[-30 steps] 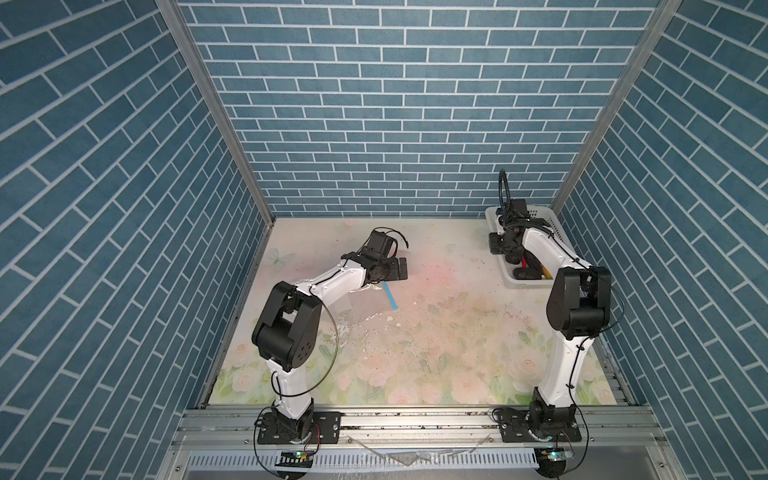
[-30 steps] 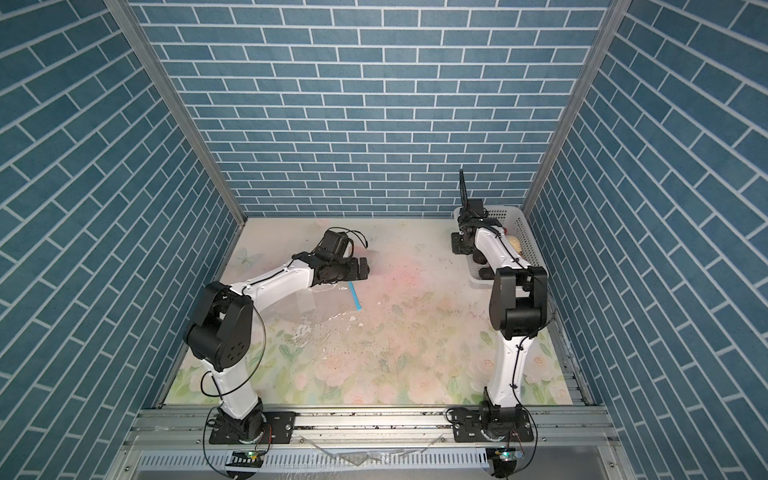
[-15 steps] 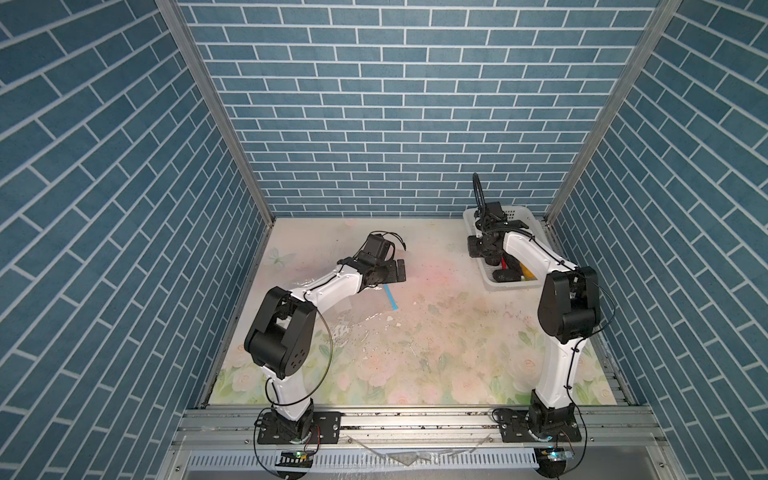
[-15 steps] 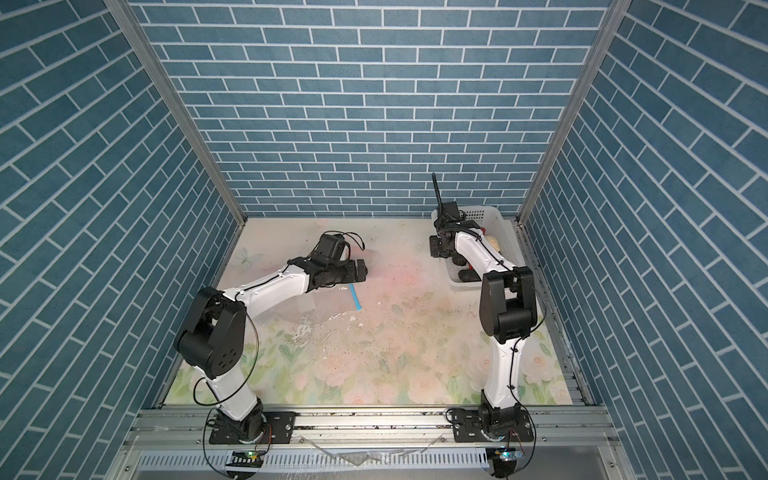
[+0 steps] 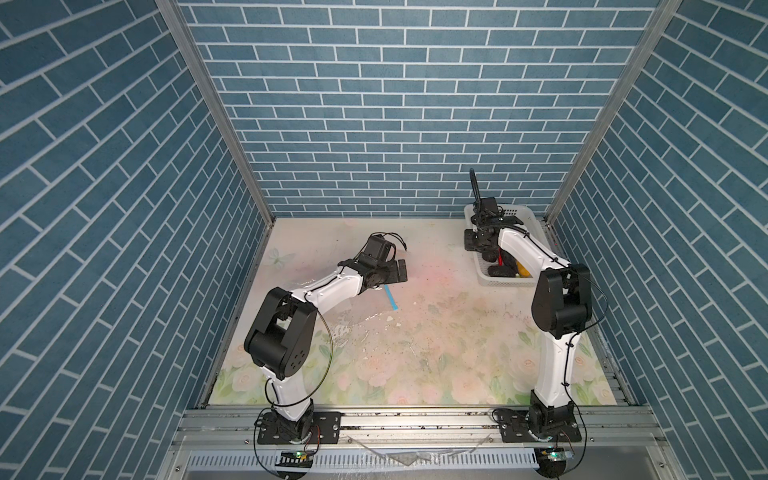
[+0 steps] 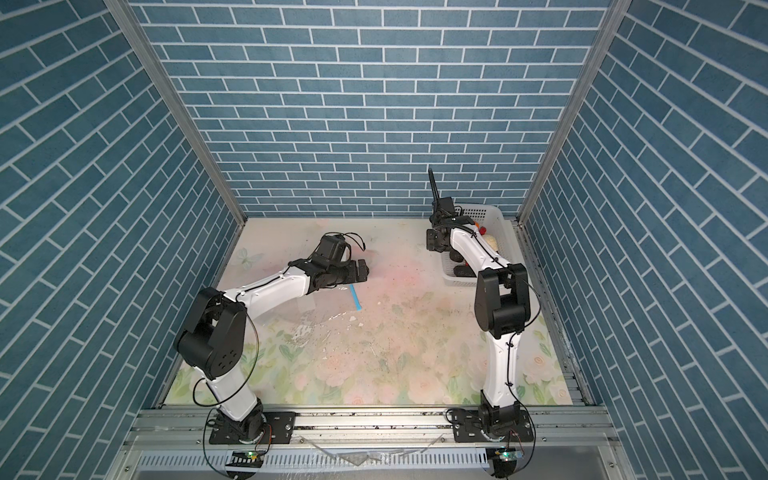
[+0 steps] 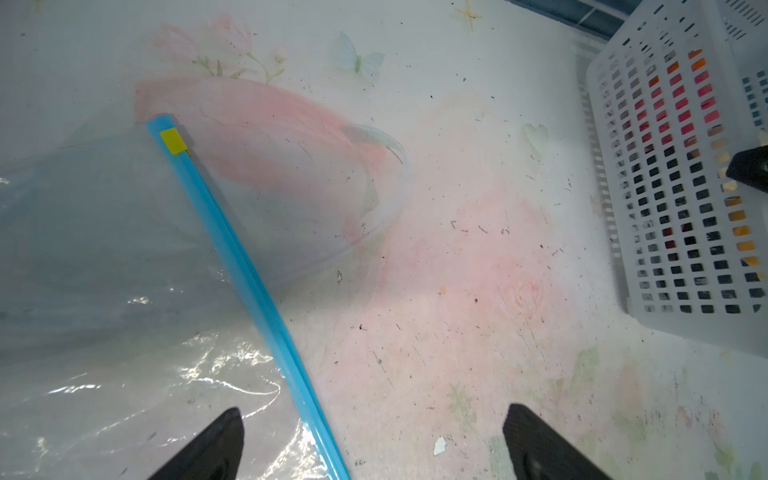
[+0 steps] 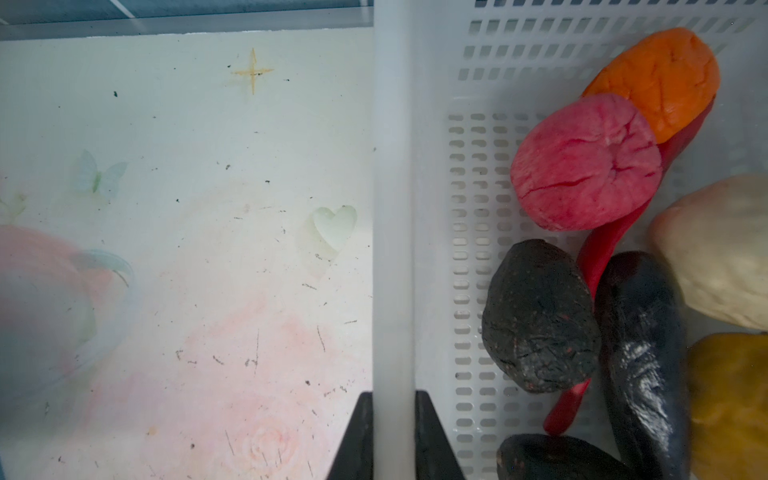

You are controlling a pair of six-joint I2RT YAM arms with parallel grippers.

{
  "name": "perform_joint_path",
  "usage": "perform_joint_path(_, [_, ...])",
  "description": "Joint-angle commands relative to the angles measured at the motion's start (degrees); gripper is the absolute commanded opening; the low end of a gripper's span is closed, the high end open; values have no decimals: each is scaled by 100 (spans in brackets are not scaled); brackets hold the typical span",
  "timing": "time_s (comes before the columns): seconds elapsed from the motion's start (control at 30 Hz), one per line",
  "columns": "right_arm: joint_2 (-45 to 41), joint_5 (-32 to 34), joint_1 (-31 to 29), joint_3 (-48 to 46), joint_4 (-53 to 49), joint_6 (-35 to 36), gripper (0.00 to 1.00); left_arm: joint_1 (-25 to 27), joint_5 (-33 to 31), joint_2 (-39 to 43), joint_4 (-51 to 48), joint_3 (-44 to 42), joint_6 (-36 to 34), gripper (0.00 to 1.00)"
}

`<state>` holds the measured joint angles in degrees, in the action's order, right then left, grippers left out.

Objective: Place the food in the zip-top bag and seal the zipper

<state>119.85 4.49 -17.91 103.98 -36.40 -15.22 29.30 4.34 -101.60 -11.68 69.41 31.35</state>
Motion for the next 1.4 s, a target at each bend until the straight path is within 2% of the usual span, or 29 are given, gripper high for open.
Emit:
perform_joint_path(0.0, [142, 19, -19, 217, 139, -209, 6, 42, -63, 256, -7, -148, -1, 99])
perform_joint_path(0.13, [119, -78, -22, 131, 160, -201, 11, 41, -50, 395, -31, -272, -106, 99])
perform_joint_path(0.27, [-67, -114, -24, 206, 0, -24, 30, 32, -156, 545, -446, -255, -212, 99])
perform_joint_path(0.37, [-319, -250, -19, 204, -54, 161, 40, 3, -259, 700, -567, -431, -238, 99])
perform_joint_path(0.53, [-795, -902, -119, -350, 187, 146, 41, -322, -126, 945, -769, -865, -160, 99])
perform_joint_path(0.67, [-1135, -1940, -306, -983, 505, 238, 41, -631, -68, 1201, -610, -1396, 112, 99])
perform_joint_path(0.83, [-1283, -2554, -731, -1347, 716, 161, 41, -829, 58, 1335, -373, -1817, 371, 99])
perform_joint_path(0.93, [-1112, -2857, -1113, -1386, 897, 130, 40, -989, 16, 1346, -362, -1882, 481, 99])
perform_joint_path(1.07, [-612, -3125, -1511, -1077, 1022, 190, 40, -1306, 283, 1244, -227, -1799, 591, 99])
perform_joint_path(1.2, [-230, -3334, -1733, -1064, 1573, -70, 40, -1335, 449, 1159, 295, -1711, 757, 99])
perform_joint_path(1.33, [133, -3408, -1869, -1030, 2022, -304, 38, -1330, 720, 635, 717, -1334, 945, 94])
perform_joint_path(1.37, [212, -3418, -1889, -1044, 2136, -383, 37, -1331, 825, 476, 762, -1211, 966, 87])
